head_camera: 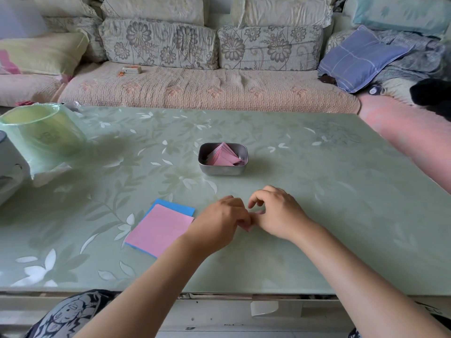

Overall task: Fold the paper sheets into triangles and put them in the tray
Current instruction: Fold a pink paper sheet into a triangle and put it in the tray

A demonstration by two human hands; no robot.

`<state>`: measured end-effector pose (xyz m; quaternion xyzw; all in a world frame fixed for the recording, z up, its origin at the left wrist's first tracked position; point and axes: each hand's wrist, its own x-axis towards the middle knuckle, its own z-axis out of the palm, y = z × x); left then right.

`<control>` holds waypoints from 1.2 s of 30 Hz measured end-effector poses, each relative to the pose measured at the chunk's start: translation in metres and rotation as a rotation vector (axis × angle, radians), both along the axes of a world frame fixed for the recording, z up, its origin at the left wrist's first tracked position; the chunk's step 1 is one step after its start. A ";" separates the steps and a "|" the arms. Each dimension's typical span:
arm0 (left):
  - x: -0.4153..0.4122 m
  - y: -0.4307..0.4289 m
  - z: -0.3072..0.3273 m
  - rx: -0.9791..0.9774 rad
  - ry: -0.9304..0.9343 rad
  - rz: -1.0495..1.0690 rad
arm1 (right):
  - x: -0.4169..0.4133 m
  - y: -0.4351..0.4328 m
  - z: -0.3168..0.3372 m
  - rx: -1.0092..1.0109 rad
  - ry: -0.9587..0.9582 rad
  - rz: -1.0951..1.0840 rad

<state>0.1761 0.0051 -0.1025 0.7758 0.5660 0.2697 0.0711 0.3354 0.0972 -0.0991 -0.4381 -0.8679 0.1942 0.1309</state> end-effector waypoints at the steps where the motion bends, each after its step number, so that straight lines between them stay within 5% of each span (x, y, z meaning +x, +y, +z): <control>1: 0.000 -0.002 -0.001 0.007 0.004 -0.004 | 0.001 0.000 0.000 -0.025 0.015 -0.006; 21: 0.009 -0.021 0.002 -0.069 0.116 0.016 | 0.012 0.011 -0.003 -0.223 0.137 -0.073; 36: 0.021 -0.014 -0.003 -0.085 0.218 0.115 | 0.016 0.016 -0.012 -0.192 0.143 -0.171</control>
